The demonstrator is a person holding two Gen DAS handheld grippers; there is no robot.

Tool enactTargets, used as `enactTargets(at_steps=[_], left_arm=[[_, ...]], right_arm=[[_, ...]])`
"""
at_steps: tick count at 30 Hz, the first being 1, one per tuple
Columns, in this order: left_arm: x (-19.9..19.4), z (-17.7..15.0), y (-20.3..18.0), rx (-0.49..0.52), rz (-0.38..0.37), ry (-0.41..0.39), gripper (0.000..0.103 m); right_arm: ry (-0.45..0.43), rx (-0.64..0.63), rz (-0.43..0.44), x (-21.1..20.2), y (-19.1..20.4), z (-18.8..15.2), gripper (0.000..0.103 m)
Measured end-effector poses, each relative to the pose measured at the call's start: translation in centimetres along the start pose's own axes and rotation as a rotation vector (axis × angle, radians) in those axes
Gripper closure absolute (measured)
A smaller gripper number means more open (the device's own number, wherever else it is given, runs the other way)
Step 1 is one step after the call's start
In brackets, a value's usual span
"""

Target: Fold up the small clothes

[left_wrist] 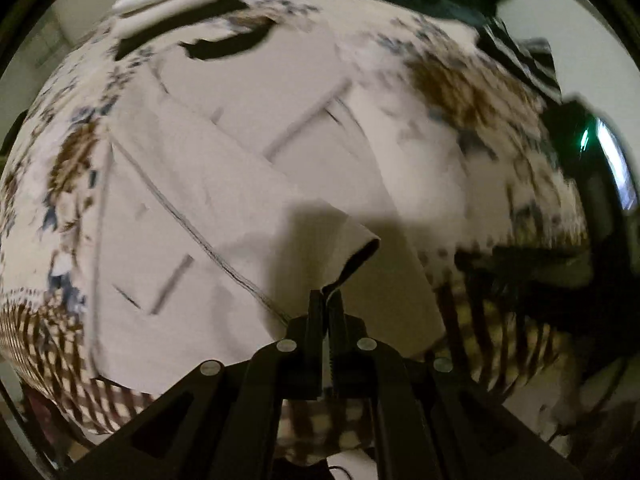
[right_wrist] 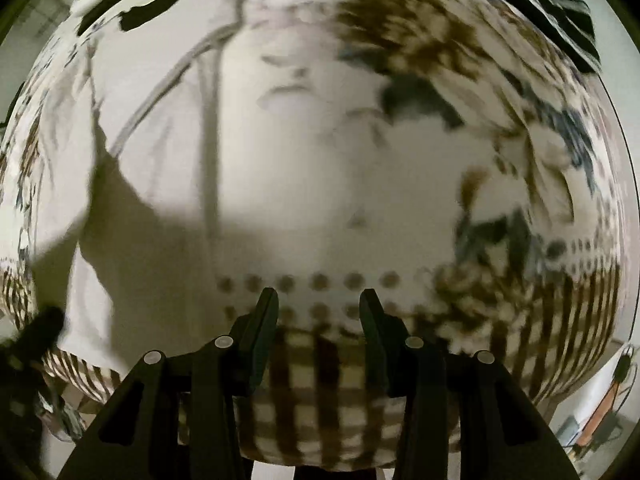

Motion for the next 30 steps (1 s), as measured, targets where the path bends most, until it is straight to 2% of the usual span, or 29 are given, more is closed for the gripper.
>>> enactTargets(at_steps=[5,7,9,10,11,13,15,18,20,21,23,26,28,30], left_arm=[[1.2,0.3,-1.0,0.009,-0.004,0.042,0.100],[1.0,0.2,-0.9,-0.018,-0.044,0.051,0.100],[0.6,0.5,0.1,-0.058,-0.080,0.062,0.096],[0.3,0.3,1.1,-0.082,-0.084,0.064,0.081],[-0.2,0.1,2.5,-0.121,-0.086,0.063,0.048],[-1.0,-0.4,5.6,-0.210,-0.083,0.056,0.003],[-1.9,-1.6,10.5,-0.339,-0.064,0.037,0.003],[-1.4,-4.0,17.7,-0.525,-0.006,0.061,0.003],[-1.0,-6.0,22.3,-0.647,-0.002,0.064,0.006],[-0.4,-6.8,24.0,-0.689,-0.030,0.069,0.005],[1.1,-7.9,26.0,-0.708,-0.140,0.111,0.005],[2.4,-8.6,26.5,-0.690,-0.242,0.132,0.005],[3.0,-9.0,26.2,-0.655,-0.258,0.155,0.006],[3.6,-9.0,25.3,-0.607,-0.262,0.171,0.018]], right_arm=[[0.008,0.038,0.018,0.2,-2.8,-1.3,0.058],[0.018,0.057,0.037,0.2,-4.3,-2.2,0.059],[0.031,0.085,0.099,0.4,-5.0,-2.9,0.058],[0.036,0.096,0.137,0.3,-5.5,-3.2,0.058],[0.038,0.104,0.163,0.1,-5.9,-3.5,0.050],[0.029,0.123,0.249,-0.5,-6.9,-4.0,0.046],[0.041,0.130,0.320,-0.9,-7.5,-3.7,0.046],[0.071,0.135,0.429,-1.2,-7.5,-3.5,0.046],[0.098,0.139,0.481,-0.7,-8.0,-3.8,0.046],[0.113,0.141,0.502,-0.5,-8.1,-4.1,0.046],[0.136,0.145,0.532,-0.2,-7.2,-4.4,0.046],[0.169,0.147,0.552,0.7,-7.8,-4.8,0.046],[0.182,0.145,0.547,1.4,-7.4,-5.1,0.046],[0.188,0.134,0.542,1.6,-6.8,-5.1,0.046]])
Point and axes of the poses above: each gripper's, at about its wrist camera, not at the fingertips, and x roughly the way its jaws point, y to its left, z to its top, the point moved 5 cm from there along x, roughly the way its jaws point, and after that the axes turned 8 degrees about y, right-handed, at the moved point
